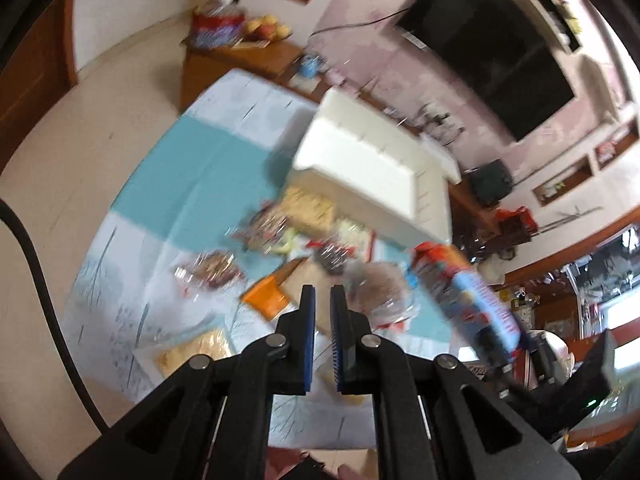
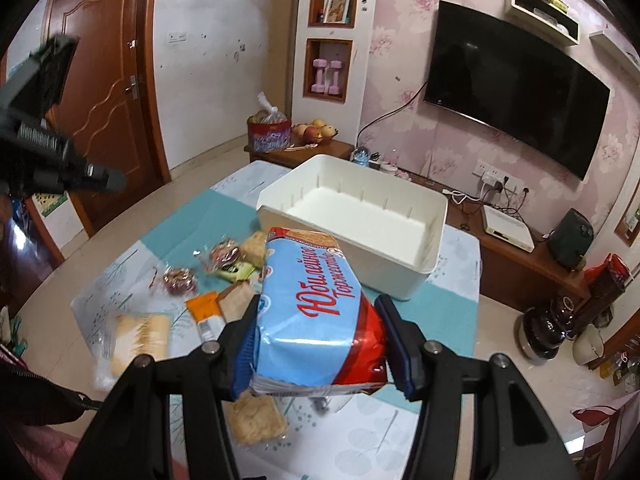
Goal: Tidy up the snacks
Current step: 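Lift bread bag with left tool while right tool carries biscuit pack toward white bin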
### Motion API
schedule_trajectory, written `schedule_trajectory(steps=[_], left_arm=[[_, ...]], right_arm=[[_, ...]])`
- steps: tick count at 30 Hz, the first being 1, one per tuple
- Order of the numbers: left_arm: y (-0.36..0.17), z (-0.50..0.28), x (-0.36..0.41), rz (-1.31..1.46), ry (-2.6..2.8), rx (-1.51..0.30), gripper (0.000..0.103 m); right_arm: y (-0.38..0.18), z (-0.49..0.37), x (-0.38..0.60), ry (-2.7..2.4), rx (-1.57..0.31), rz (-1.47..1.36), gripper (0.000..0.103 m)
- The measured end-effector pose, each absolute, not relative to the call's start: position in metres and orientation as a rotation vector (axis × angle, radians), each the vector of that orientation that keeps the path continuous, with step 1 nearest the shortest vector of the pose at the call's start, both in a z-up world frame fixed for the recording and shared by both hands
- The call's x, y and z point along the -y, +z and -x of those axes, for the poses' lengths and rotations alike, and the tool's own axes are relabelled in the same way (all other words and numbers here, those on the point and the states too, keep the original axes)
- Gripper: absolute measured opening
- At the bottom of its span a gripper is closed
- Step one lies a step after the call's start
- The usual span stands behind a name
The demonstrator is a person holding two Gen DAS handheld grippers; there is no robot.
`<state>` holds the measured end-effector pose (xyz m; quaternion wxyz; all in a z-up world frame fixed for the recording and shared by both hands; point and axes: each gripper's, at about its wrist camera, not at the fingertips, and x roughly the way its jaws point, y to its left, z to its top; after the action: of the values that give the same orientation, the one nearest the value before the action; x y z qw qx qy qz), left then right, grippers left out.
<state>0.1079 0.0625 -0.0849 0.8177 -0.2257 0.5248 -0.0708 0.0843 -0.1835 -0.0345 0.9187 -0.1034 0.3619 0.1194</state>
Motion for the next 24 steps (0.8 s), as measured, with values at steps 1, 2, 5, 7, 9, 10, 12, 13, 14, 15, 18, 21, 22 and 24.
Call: schedule_trajectory(steps=[1,2,5,7,9,10,12,13,14,15,18,21,22,24], left_arm=[[-0.093,-0.107,-0.067,0.493,-0.127,-1.144,0.005],[-0.102,-0.105,-0.073,0.507,-0.106,-1.17,0.005],[-0.126,-0.096,-0.089,0.547,-0.059,-1.229,0.008],[-0.139,-0.089,-0.098,0.566,-0.024,-1.265,0.012],[-0.148,-0.08,-0.106,0.603,0.007,-1.279,0.021],[-0.153,-0.078,-0.108,0.616,0.017,-1.288,0.023],[-0.162,-0.073,-0.112,0.634,0.044,-1.318,0.039],[-0.168,-0.07,-0.113,0.642,0.066,-1.338,0.05],[-0.173,-0.069,-0.113,0.65,0.082,-1.353,0.067],[-0.18,-0.068,-0.114,0.664,0.097,-1.367,0.079],[-0.194,-0.064,-0.117,0.696,0.132,-1.404,0.086],[-0.214,-0.062,-0.118,0.737,0.159,-1.464,0.093],[-0.221,-0.061,-0.119,0.752,0.169,-1.481,0.093],[-0.231,-0.061,-0.118,0.758,0.182,-1.515,0.095]], right_arm=[[-0.035,-0.086,0.183,0.246,-0.747,0.211,0.055],[-0.035,-0.088,0.183,0.247,-0.749,0.211,0.055],[-0.037,-0.092,0.181,0.251,-0.752,0.218,0.055],[-0.039,-0.094,0.181,0.255,-0.756,0.22,0.055],[-0.04,-0.094,0.178,0.263,-0.762,0.224,0.055],[-0.041,-0.094,0.178,0.268,-0.765,0.227,0.055],[-0.043,-0.094,0.175,0.276,-0.771,0.233,0.055],[-0.043,-0.094,0.174,0.281,-0.775,0.236,0.055],[-0.044,-0.093,0.172,0.284,-0.777,0.237,0.055],[-0.046,-0.093,0.171,0.289,-0.781,0.24,0.055],[-0.048,-0.091,0.168,0.301,-0.791,0.247,0.055],[-0.051,-0.09,0.166,0.311,-0.798,0.253,0.055],[-0.051,-0.09,0.165,0.313,-0.8,0.255,0.055],[-0.053,-0.089,0.165,0.318,-0.807,0.257,0.055]])
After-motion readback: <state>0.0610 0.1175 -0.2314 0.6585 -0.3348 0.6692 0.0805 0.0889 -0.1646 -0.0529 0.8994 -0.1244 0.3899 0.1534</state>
